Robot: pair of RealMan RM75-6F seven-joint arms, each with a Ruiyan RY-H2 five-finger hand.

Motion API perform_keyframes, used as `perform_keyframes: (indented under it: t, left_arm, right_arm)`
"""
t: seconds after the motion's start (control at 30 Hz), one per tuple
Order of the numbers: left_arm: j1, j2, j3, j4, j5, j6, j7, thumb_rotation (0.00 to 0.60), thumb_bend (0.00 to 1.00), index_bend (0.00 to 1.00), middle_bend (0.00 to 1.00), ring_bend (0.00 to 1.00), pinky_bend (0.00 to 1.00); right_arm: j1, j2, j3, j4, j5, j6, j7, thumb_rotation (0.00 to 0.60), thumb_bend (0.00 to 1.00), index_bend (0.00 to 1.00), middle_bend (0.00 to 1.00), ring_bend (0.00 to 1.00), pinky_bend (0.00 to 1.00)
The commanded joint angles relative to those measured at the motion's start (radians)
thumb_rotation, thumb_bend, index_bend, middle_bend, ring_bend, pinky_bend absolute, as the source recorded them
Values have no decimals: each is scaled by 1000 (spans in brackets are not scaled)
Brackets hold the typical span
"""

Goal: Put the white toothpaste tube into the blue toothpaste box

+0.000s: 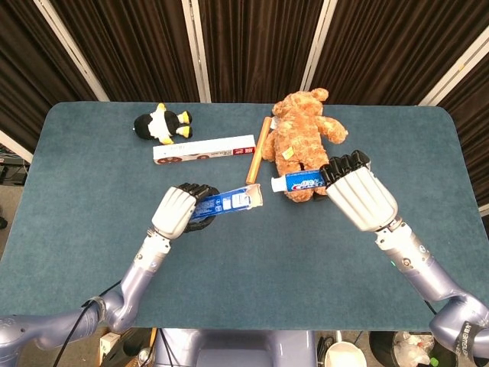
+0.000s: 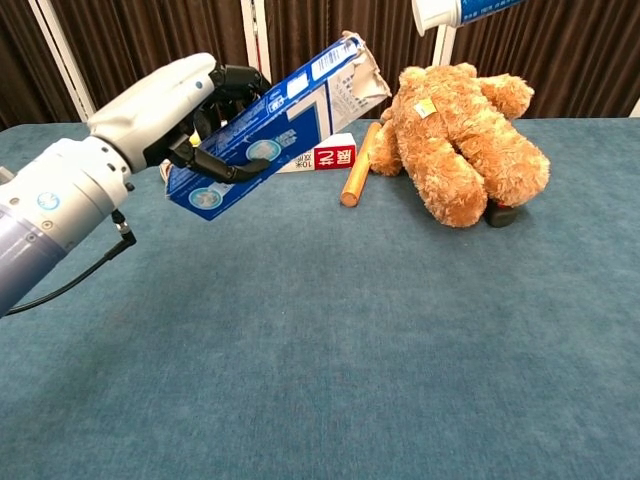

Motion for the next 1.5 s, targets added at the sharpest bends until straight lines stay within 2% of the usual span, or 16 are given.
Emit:
perform_keyframes:
  t: [0.03,1.5]
  left_arm:
    - [-10,-9,-6,0,-4,-5,7,600,446,381,547,496,534]
    - [-103,-64,-63,-27,-54,-30,87,600,446,371,541,493,534]
  right_arm:
    - [1,-1,1,-1,-3,-1,1,600,405,750,744,729,567]
    - [-5,9,-2,2,-60,-15,-3,600,405,750,744,729,567]
